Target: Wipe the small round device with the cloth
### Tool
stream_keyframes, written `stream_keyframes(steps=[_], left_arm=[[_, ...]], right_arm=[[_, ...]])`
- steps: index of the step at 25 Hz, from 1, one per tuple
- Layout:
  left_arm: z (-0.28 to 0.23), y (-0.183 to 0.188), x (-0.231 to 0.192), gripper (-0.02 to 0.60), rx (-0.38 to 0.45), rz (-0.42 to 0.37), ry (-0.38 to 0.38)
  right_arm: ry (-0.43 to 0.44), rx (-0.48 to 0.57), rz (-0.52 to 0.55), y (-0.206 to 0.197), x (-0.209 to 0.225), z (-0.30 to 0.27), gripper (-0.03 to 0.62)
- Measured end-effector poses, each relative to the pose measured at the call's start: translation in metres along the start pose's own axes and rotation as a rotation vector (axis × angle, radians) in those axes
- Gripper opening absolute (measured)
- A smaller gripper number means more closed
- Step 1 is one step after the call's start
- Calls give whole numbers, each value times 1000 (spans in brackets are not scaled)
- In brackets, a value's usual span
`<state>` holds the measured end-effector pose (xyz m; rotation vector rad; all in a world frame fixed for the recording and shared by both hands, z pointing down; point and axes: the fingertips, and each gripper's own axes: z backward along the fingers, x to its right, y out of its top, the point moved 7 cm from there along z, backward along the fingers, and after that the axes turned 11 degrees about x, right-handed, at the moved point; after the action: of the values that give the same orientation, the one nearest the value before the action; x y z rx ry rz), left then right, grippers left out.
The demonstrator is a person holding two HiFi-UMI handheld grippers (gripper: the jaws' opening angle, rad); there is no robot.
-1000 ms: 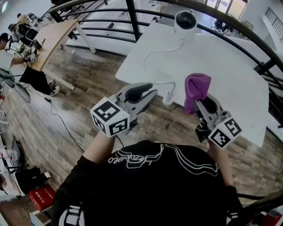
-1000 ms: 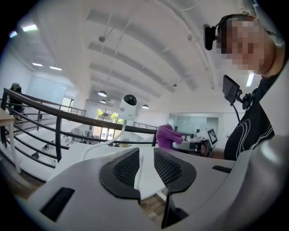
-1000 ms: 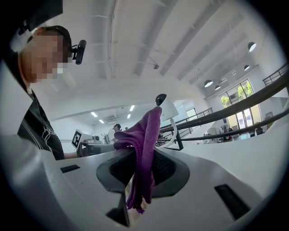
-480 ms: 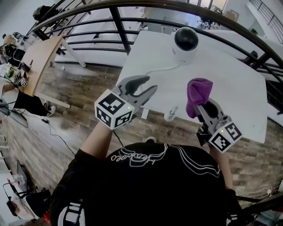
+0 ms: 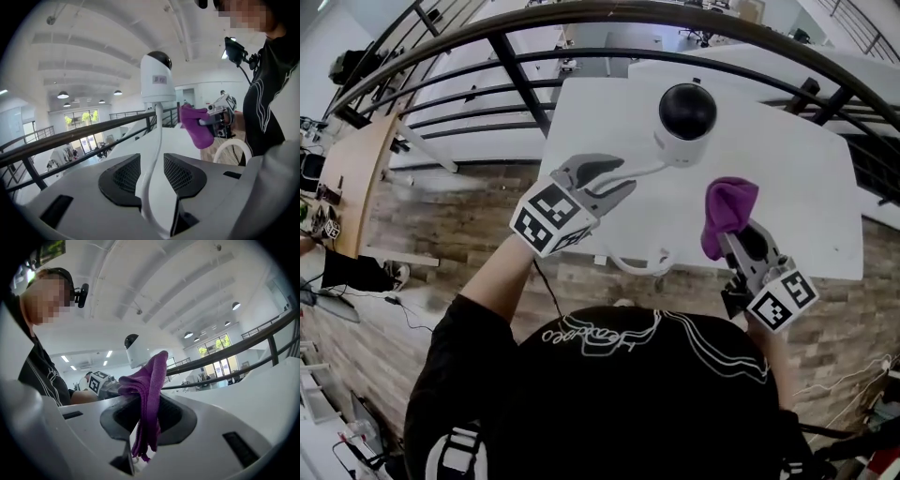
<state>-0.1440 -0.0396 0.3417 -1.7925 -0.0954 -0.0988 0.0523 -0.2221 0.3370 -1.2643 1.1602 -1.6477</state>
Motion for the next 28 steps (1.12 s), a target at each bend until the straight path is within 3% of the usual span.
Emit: stream_keyframes(steps=[5,12,14,23,28], left_arm=[[-21,-14,-8,146,-52,-53,-86],[-29,-25,-10,117,-55,-101,-170],[-31,-26,-10,67,-56,-124,-183],[-30,-29,-11,61,-43,-143,-202],[-29,-30,-12,61,-33,-104,-201]], right_arm=[[-46,14,-3,-5,2,2,72],[-89,34,10,-8,1,0,72],[-97,37,12,-10,-1,1,72],[-88,85,0,-5,-5,-2,72],[-52,128,150,31,-17,-12,72]])
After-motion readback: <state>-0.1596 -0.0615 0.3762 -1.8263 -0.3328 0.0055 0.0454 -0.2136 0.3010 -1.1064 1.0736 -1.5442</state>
